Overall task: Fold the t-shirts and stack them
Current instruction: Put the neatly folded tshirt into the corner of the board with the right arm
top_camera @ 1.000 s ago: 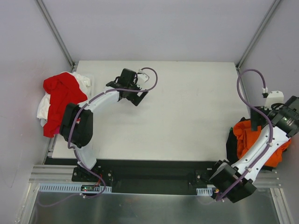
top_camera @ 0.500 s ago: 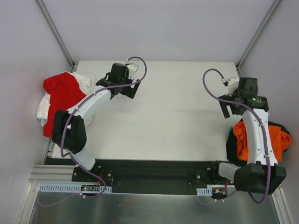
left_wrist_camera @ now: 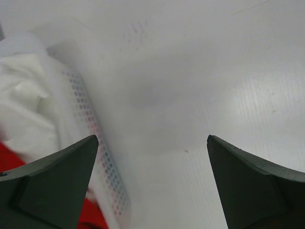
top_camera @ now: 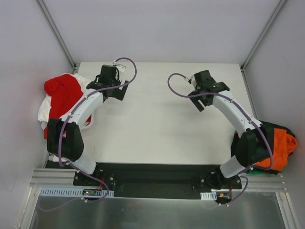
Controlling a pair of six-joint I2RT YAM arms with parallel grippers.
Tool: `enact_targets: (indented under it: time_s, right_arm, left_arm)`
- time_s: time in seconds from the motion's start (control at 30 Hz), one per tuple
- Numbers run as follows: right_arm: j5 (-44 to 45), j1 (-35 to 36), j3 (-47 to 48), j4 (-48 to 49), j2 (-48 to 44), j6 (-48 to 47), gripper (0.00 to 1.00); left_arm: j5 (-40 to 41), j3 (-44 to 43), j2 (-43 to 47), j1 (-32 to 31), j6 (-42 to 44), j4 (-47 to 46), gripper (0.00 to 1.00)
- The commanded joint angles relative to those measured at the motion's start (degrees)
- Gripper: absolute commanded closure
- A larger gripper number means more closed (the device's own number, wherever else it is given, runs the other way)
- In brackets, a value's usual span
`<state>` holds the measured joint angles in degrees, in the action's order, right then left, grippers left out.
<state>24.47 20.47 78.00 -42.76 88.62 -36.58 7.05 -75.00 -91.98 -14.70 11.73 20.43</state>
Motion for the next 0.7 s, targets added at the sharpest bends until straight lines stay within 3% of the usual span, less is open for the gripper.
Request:
enact_targets:
  time_s: [0.0,0.37,0.53,0.67]
  right_arm:
    - [8.13,4.40,-0.74,5.75,1.99,-1.83,0.00]
    - [6.73,5.81,-5.48,9.72,3.14,-2.62,0.00]
    - [12.26,7.30,-8.47,13.48,-0.19,-5.52,0.00]
    - [10.34,7.39,-8.39,13.23,-3.10,-4.12,0.00]
  left_arm:
    - [14.03,1.52,9.53,-0.07,8.99,0.67,0.01]
    - [24.59,11.00,28.77,0.11,16.13,-2.83,0.01]
    - [28.54,12.16,30.28,0.11,15.79,-4.78,0.01]
    - [29.78,10.14,30.72,0.90,14.91,-4.69,0.01]
